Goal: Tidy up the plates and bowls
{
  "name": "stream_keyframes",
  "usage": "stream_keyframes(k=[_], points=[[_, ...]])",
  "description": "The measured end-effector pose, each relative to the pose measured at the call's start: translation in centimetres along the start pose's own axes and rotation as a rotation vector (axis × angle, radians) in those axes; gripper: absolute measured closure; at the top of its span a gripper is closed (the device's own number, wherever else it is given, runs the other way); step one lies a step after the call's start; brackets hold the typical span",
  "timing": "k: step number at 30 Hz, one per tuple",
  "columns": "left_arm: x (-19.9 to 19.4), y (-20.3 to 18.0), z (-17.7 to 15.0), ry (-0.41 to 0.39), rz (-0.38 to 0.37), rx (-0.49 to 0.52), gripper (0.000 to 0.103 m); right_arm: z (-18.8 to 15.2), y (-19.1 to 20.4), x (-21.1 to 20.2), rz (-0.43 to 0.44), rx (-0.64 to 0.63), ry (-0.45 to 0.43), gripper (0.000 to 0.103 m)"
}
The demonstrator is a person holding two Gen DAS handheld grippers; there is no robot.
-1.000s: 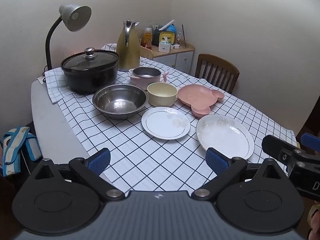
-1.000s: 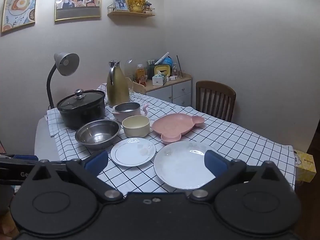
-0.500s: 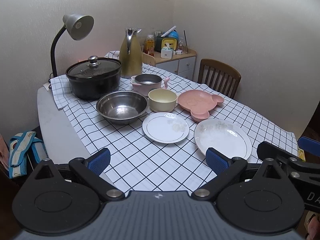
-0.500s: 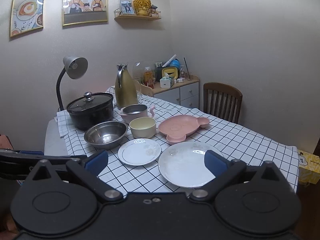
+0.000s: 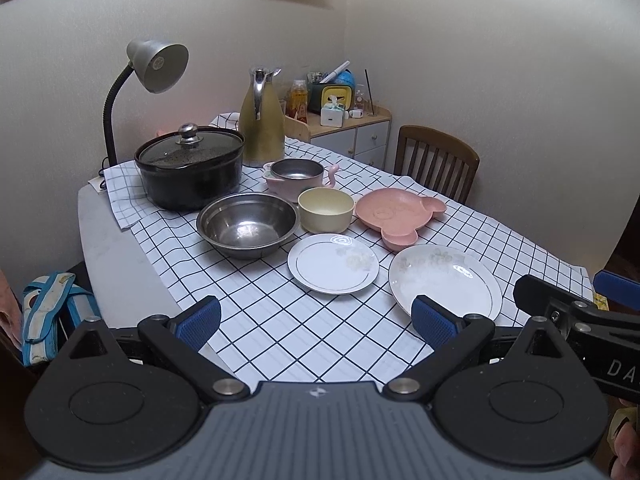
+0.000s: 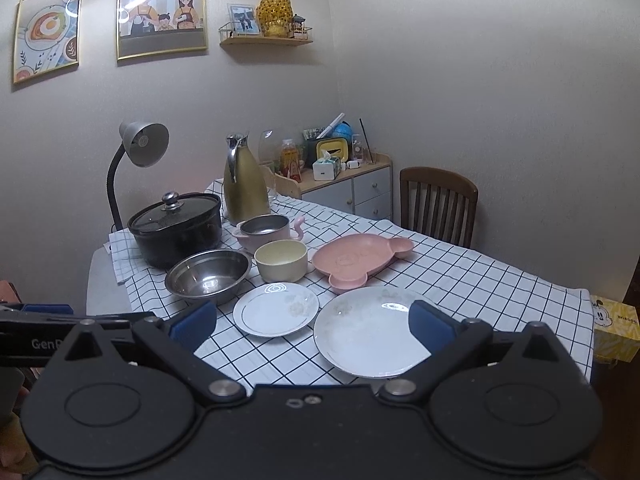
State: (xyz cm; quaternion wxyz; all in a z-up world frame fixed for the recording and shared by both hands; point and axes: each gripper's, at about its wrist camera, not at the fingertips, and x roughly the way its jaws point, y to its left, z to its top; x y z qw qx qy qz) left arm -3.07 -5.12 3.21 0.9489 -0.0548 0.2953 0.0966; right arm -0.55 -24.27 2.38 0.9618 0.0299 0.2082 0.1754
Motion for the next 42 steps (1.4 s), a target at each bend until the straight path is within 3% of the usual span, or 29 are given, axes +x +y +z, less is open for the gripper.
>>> stream_keyframes(k=[30, 42], points=[[-0.5, -0.2, 1.0, -0.029, -0.012, 0.015, 0.001, 0.5, -0.1, -0.2, -0.019, 0.016, 0.003, 0.0], [1.7, 0.1, 1.1, 0.01, -0.028, -0.011, 0.001, 1.0, -0.5, 1.3, -0.021, -0.004, 0.031, 0.0]])
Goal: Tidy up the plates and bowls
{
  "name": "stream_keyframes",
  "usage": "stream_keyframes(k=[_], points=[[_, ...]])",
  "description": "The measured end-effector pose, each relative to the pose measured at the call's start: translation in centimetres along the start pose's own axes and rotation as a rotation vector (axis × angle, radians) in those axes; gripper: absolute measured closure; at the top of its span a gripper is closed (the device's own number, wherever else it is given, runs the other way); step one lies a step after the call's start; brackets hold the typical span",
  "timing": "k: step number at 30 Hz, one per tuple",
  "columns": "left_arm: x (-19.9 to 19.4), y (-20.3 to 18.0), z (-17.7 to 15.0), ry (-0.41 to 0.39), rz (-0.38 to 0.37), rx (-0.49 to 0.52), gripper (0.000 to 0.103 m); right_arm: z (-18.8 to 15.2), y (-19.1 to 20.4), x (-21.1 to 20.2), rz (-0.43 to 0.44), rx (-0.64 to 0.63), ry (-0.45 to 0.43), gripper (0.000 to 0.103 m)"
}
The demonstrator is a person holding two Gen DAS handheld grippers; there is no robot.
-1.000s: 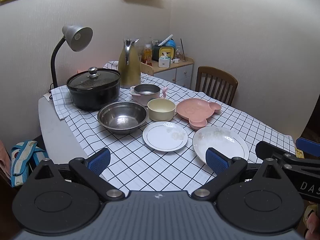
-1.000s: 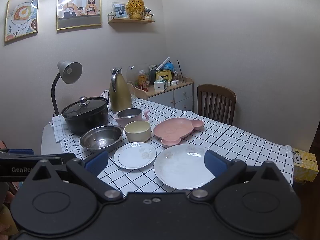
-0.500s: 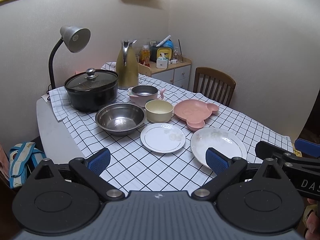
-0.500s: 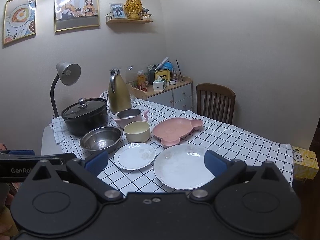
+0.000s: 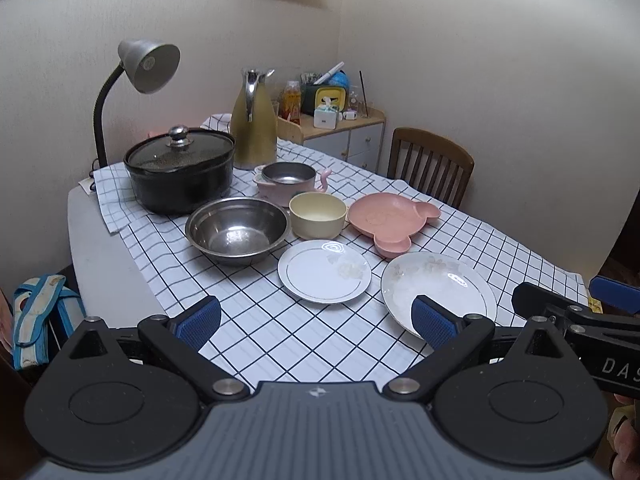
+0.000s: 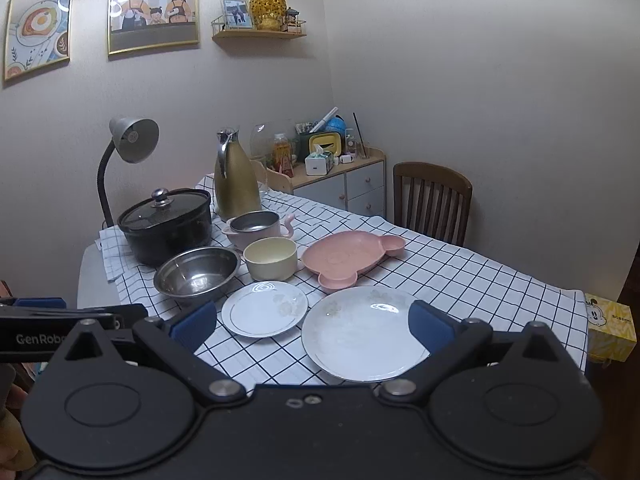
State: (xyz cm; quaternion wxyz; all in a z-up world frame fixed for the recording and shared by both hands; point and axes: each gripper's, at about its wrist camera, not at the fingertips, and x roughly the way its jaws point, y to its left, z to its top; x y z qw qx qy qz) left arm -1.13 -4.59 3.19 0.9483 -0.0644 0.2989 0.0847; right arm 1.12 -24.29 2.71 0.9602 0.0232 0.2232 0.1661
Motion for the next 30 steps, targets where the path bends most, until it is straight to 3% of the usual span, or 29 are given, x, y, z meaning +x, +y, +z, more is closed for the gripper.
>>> stream_keyframes(k=[10, 18, 23, 25, 30], points=[[5.8, -0.9, 0.6, 0.09, -0.02, 0.005, 0.001, -0.2, -1.1, 4.8, -0.025, -0.019, 0.112, 0.001], [11.7, -1.4, 1.2, 0.183, -0.053, 0.006, 0.001, -0.1, -3.3, 8.4, -0.052, -0.031, 0.15, 0.001], [16.7, -3.0, 1.7, 0.26, -0.054, 0.058, 0.001, -0.1, -6.9, 12.9, -0.055, -0.006, 0.25, 0.0], [18.9, -3.5, 1.8, 0.308, -0.065, 0.05, 0.001, -0.1, -8.5, 15.0, -0.064, 0.008, 0.297, 0.001], [24.1, -3.9, 1.9, 0.406, -0.009, -0.038, 0.001, -0.4, -13.3, 19.3, -0.106, 0.04, 0.398, 0.005]])
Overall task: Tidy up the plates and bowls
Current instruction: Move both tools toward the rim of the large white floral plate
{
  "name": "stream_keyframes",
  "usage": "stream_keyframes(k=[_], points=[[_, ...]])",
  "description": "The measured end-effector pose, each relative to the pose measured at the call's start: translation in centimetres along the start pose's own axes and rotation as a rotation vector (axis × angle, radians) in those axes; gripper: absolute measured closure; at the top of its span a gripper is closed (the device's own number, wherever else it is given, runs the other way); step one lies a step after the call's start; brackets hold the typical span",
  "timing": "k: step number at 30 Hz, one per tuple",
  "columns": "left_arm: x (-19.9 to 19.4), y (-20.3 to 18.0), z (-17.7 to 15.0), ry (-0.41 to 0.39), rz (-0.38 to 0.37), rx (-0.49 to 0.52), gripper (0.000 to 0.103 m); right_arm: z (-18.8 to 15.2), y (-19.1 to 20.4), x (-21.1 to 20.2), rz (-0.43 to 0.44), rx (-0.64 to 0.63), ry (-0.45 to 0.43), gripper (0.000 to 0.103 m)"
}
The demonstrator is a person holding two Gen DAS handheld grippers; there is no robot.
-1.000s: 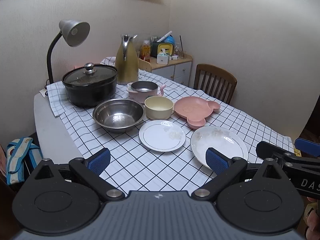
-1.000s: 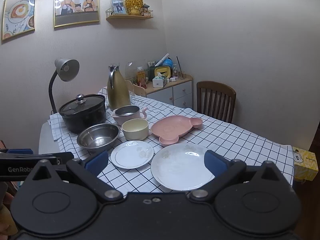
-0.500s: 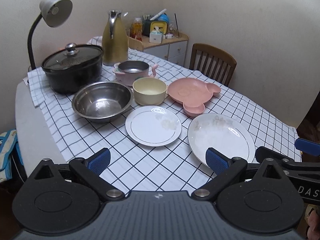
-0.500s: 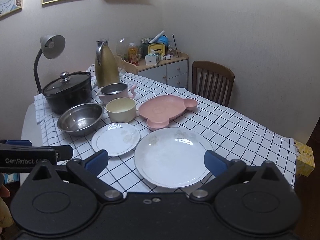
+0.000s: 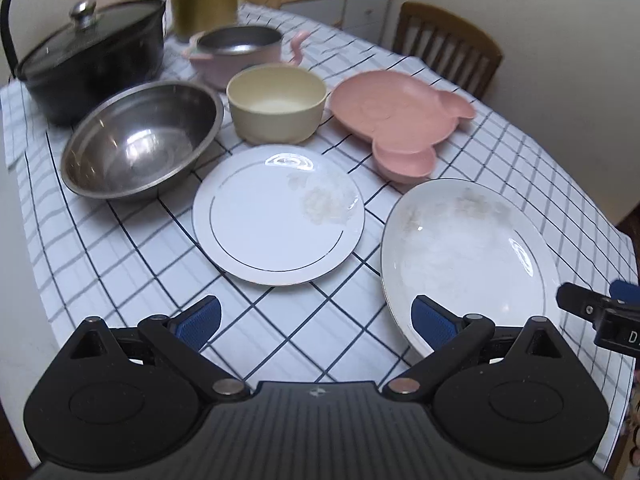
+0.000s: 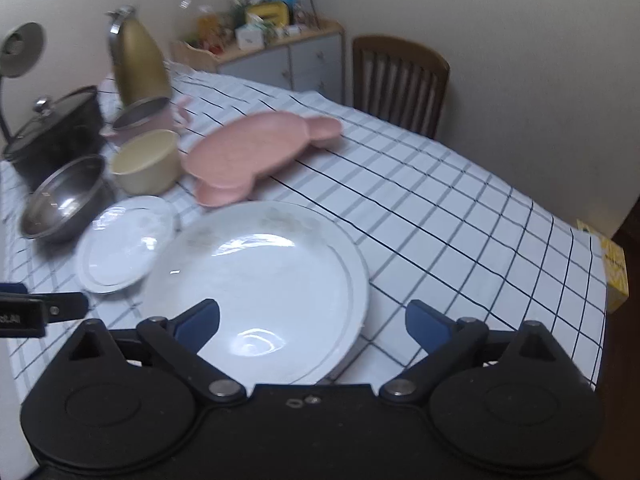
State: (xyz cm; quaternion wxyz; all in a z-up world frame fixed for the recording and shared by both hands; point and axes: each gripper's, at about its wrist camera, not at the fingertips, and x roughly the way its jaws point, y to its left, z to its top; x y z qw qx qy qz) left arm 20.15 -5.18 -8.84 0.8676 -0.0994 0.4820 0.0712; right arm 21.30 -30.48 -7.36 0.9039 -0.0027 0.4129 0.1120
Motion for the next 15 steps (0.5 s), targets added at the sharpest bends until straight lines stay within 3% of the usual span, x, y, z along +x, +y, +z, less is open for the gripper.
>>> stream_keyframes(k=[7, 15], points=[[3.8, -1.4, 1.8, 0.073, -0.059, -0.047, 0.001, 1.1, -5.5, 3.9, -0.014, 0.085, 0.104, 0.016], [5.6, -3.4, 2.1, 0.122, -0.118, -0.031, 0.006, 1.2, -6.7, 6.1, 0.046, 0.159, 0.192, 0.032]])
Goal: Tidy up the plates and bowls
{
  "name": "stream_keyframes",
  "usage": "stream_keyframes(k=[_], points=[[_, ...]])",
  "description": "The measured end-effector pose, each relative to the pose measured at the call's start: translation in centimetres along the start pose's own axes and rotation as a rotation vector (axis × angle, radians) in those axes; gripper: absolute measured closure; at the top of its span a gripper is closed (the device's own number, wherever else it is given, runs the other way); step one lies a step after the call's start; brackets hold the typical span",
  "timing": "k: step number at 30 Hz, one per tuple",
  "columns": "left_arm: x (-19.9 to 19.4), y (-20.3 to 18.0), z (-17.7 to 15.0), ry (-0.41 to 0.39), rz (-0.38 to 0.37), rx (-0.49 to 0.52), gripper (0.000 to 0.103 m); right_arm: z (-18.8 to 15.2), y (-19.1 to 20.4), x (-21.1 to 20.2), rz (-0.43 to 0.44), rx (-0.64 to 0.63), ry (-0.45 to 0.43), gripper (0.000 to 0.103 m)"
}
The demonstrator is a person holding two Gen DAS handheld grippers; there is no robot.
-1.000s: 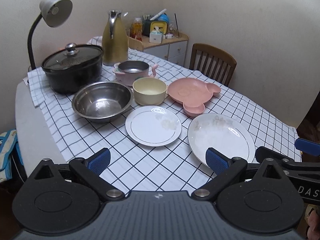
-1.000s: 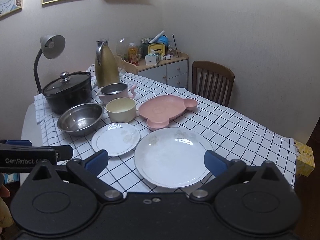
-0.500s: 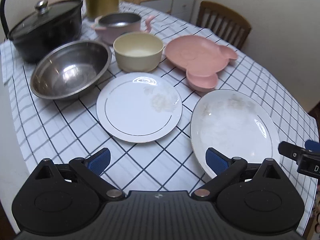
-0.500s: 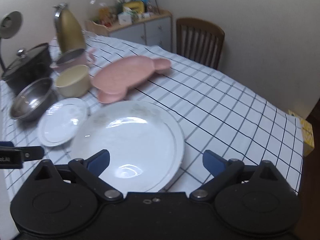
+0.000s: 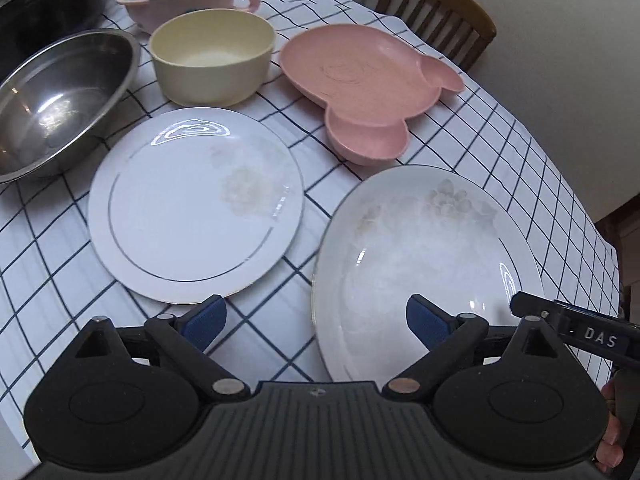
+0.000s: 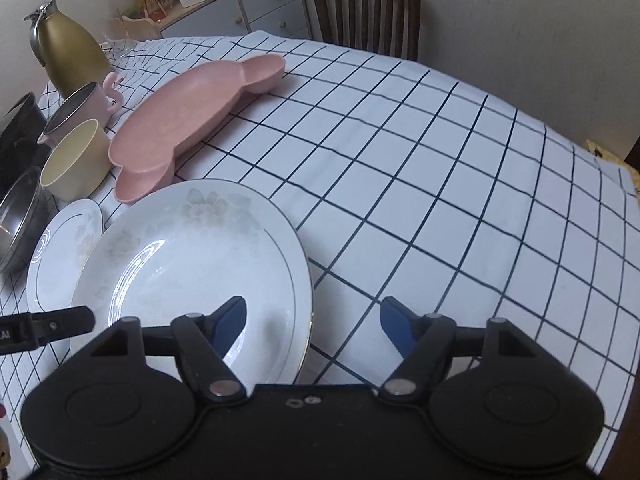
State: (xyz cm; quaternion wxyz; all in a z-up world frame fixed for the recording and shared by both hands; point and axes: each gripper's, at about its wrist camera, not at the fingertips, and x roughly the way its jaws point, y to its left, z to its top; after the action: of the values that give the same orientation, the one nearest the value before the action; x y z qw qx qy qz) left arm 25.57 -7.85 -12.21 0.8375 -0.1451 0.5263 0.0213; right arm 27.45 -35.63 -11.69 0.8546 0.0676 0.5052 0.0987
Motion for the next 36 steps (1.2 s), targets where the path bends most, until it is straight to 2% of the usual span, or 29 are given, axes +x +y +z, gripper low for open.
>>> stream_keyframes(k=[1, 4, 6, 8, 11, 15, 18, 19, 21, 26, 36], points=[[0.1, -0.1, 0.0, -0.001, 0.001, 0.004, 0.007, 0.1, 0.0, 0.2, 0.008, 0.001, 0.006, 0.033], [0.5, -0.1, 0.2, 0.021, -0.008, -0.014, 0.02, 0.2, 0.0, 0.6, 0.024, 0.004, 0.019, 0.045], [0.9, 0.1, 0.3, 0.043, -0.016, -0.033, 0.037, 0.1, -0.1, 0.8, 0.03, 0.012, 0.027, 0.049], [1.2, 0.2, 0.3, 0.055, -0.02, -0.034, 0.045, 0.2, -0.2, 1.0, 0.044, 0.018, 0.036, 0.056], [1.4, 0.6, 0.3, 0.061, -0.049, -0.056, 0.051, 0.2, -0.2, 1.1, 0.052, 0.018, 0.038, 0.062], [1.7, 0.9, 0.6, 0.069, -0.055, -0.067, 0.067, 0.3, -0.4, 1.1, 0.063, 0.029, 0.039, 0.074], [1.7, 0.9, 0.6, 0.071, -0.065, -0.061, 0.071, 0.2, -0.6, 1.2, 0.072, 0.037, 0.039, 0.083], [1.7, 0.9, 0.6, 0.073, -0.07, -0.06, 0.072, 0.2, -0.6, 1.2, 0.079, 0.04, 0.038, 0.085], [1.8, 1.1, 0.7, 0.077, -0.086, -0.064, 0.081, 0.2, -0.8, 1.2, 0.086, 0.05, 0.035, 0.086], [1.6, 0.7, 0.6, 0.073, -0.073, -0.033, 0.082, 0.2, -1.5, 1.2, 0.107, 0.118, 0.039, 0.089], [0.2, 0.9, -1.2, 0.094, -0.099, -0.002, 0.082, -1.1, -1.2, -0.5, 0.104, 0.105, 0.015, 0.091]])
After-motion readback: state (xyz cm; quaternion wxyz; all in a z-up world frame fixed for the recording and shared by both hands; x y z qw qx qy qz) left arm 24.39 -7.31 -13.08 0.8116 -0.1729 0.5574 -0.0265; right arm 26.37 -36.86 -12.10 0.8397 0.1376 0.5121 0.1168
